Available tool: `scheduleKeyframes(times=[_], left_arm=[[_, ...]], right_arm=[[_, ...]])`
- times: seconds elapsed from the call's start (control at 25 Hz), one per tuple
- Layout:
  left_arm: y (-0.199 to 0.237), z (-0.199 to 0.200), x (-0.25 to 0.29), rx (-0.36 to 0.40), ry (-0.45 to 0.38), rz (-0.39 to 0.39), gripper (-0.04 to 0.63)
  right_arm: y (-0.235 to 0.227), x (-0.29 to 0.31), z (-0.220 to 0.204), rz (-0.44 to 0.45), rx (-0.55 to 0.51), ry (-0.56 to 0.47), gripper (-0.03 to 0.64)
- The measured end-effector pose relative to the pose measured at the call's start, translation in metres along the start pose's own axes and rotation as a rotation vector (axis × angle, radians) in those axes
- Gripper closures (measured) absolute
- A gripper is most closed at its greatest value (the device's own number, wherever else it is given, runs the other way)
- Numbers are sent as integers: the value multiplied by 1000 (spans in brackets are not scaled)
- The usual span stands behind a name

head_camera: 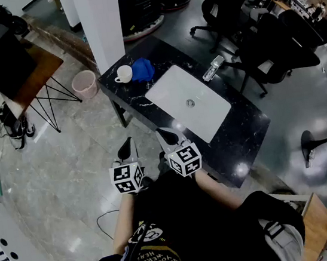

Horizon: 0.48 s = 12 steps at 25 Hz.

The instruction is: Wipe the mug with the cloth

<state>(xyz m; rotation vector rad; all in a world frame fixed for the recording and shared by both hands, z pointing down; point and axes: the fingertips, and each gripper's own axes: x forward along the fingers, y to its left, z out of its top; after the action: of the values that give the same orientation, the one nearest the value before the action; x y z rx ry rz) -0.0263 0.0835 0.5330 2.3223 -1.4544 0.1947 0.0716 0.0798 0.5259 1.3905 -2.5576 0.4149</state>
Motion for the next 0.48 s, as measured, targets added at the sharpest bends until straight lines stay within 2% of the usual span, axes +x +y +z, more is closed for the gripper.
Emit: scheduleKeyframes(times=[0.48], left_arm=[[-1,1,-2,1,1,-1,592]], right_arm=[[-3,-2,5,-9,1,-10,617]])
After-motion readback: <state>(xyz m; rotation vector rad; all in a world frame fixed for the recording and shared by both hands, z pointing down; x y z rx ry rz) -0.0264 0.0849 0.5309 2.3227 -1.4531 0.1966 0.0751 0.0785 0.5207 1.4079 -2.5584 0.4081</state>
